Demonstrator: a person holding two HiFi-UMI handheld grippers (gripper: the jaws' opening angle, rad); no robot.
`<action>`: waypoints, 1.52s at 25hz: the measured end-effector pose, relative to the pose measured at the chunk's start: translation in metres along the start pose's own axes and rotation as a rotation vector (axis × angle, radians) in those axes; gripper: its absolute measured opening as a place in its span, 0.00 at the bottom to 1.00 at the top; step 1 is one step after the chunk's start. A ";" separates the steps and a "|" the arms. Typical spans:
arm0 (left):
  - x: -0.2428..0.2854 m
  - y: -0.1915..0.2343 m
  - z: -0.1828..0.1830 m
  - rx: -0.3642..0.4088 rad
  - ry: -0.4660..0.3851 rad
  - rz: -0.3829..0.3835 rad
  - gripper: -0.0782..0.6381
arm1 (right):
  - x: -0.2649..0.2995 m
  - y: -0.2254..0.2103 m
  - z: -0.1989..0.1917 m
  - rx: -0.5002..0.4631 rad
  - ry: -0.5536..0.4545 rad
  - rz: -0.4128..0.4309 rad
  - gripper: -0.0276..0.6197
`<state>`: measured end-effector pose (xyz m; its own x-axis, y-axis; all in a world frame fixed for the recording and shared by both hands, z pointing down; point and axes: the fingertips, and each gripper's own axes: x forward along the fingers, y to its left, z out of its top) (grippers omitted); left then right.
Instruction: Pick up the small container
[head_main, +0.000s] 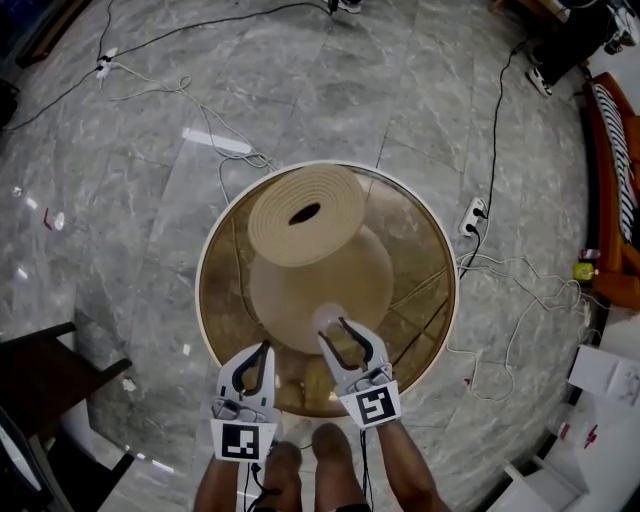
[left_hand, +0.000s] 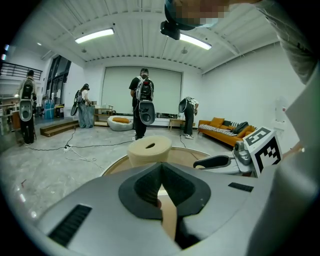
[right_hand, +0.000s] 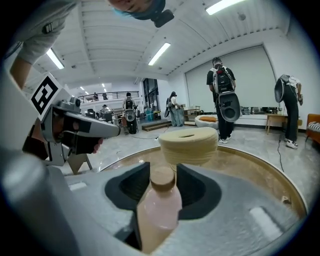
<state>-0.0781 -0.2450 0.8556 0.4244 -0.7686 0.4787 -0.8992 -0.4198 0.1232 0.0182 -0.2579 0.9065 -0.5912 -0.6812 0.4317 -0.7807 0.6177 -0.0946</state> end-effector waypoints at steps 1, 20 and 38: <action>0.001 0.001 -0.002 -0.002 0.001 0.001 0.13 | 0.002 0.000 -0.001 0.001 0.000 0.000 0.30; 0.001 0.004 -0.022 -0.028 0.026 0.009 0.13 | 0.017 0.000 -0.017 -0.052 0.032 -0.033 0.25; -0.029 0.003 0.023 0.018 -0.037 0.034 0.13 | -0.005 0.007 0.023 -0.069 0.016 -0.030 0.24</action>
<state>-0.0906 -0.2349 0.8217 0.3972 -0.8000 0.4497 -0.9115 -0.4010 0.0918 0.0106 -0.2590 0.8829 -0.5641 -0.6939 0.4474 -0.7820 0.6230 -0.0198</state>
